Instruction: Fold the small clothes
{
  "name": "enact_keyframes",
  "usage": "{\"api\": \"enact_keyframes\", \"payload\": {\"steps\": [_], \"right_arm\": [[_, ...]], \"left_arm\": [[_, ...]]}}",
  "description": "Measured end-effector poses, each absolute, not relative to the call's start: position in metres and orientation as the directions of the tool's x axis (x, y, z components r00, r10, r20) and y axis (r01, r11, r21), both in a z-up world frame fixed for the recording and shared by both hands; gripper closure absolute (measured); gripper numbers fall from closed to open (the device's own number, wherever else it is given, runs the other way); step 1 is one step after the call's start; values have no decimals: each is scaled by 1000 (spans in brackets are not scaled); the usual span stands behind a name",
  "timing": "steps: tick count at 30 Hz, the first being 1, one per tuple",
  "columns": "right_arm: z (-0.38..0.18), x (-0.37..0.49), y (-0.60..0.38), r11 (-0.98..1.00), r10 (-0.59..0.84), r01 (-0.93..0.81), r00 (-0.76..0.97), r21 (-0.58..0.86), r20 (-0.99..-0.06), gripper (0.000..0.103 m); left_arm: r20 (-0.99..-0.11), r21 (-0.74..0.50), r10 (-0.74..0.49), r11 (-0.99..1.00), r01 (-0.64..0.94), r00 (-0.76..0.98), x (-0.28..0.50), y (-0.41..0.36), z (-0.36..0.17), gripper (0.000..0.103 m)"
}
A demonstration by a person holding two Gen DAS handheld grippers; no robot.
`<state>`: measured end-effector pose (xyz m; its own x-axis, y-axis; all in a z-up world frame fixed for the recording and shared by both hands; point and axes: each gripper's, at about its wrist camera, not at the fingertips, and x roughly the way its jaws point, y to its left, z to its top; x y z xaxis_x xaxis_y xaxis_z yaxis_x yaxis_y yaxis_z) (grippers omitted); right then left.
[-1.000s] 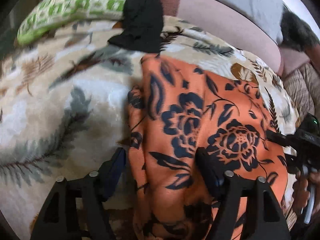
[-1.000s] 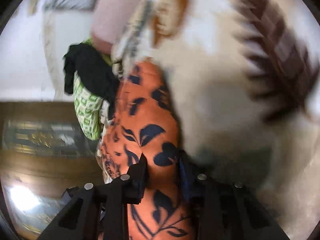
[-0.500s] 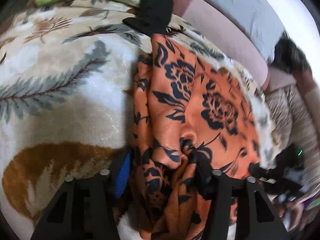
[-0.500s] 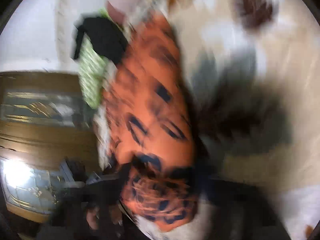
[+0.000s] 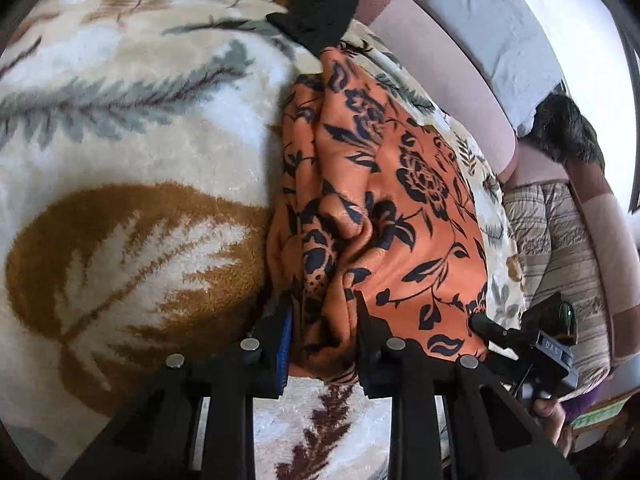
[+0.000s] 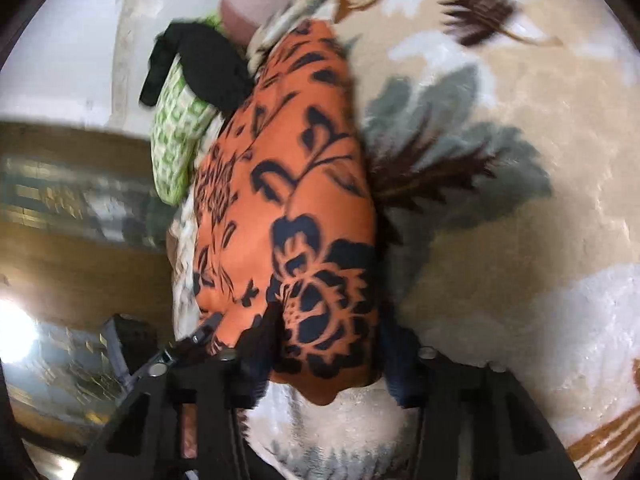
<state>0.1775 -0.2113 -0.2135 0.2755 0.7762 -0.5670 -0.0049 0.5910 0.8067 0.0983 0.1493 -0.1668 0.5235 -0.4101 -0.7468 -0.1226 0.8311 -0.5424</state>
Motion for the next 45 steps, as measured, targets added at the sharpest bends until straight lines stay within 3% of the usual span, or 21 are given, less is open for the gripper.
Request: {"api": "enact_keyframes", "payload": {"steps": [2,4,5,12,16,19,20,21,26,29,30,31,35,39,40,41,43,45], "right_arm": [[-212,177,-212,596,776,-15,265,803,-572,52],[-201,178,-213,622,763,-47,262,782,-591,38],[-191,182,-211,634,754,-67,276,771,-596,27],[-157,245,-198,672,727,-157,326,724,-604,23],[-163,294,-182,688,719,-181,299,703,-627,23],[-173,315,-175,682,729,-200,270,704,-629,24],[-181,318,-176,668,742,-189,244,720,-625,40],[-194,323,-172,663,747,-154,206,733,-632,66],[-197,314,-181,643,756,-111,248,758,-605,66],[-182,297,-184,709,698,-144,281,690,-659,44],[-171,285,-184,737,672,-180,300,651,-677,41],[-164,274,-187,745,665,-208,316,634,-677,40],[-134,223,-190,757,652,-295,380,583,-656,40],[-126,179,-174,688,726,-348,325,637,-606,40],[-131,175,-170,686,728,-350,307,638,-614,40],[-140,175,-165,682,731,-334,281,651,-622,40],[-176,183,-159,661,750,-249,184,708,-635,40],[-177,184,-169,636,770,-196,213,746,-601,43]], "left_arm": [[-738,-540,-416,837,-94,531,97,150,-158,60],[-701,-561,-429,825,-69,569,104,158,-142,31],[-687,-561,-423,826,-61,591,110,162,-137,29],[-755,-516,-420,855,-60,504,218,170,-151,30],[-738,-489,-415,872,1,532,245,165,-153,61],[-743,-448,-399,893,44,538,254,161,-157,73],[-754,-437,-388,899,38,529,258,160,-165,73],[-756,-447,-392,894,24,524,261,163,-170,73],[-743,-486,-421,874,14,520,256,171,-167,68],[-724,-474,-416,880,42,550,230,170,-143,48],[-722,-458,-406,887,53,560,218,169,-136,39],[-726,-444,-392,895,50,565,204,169,-131,38],[-728,-434,-367,900,24,580,149,165,-124,38],[-733,-455,-387,890,21,560,119,148,-142,39],[-750,-459,-386,889,-2,538,122,145,-154,57],[-780,-445,-375,895,-21,501,127,142,-169,63],[-775,-464,-386,885,-35,499,128,146,-175,63],[-770,-487,-401,872,-52,496,126,151,-168,63]]}}
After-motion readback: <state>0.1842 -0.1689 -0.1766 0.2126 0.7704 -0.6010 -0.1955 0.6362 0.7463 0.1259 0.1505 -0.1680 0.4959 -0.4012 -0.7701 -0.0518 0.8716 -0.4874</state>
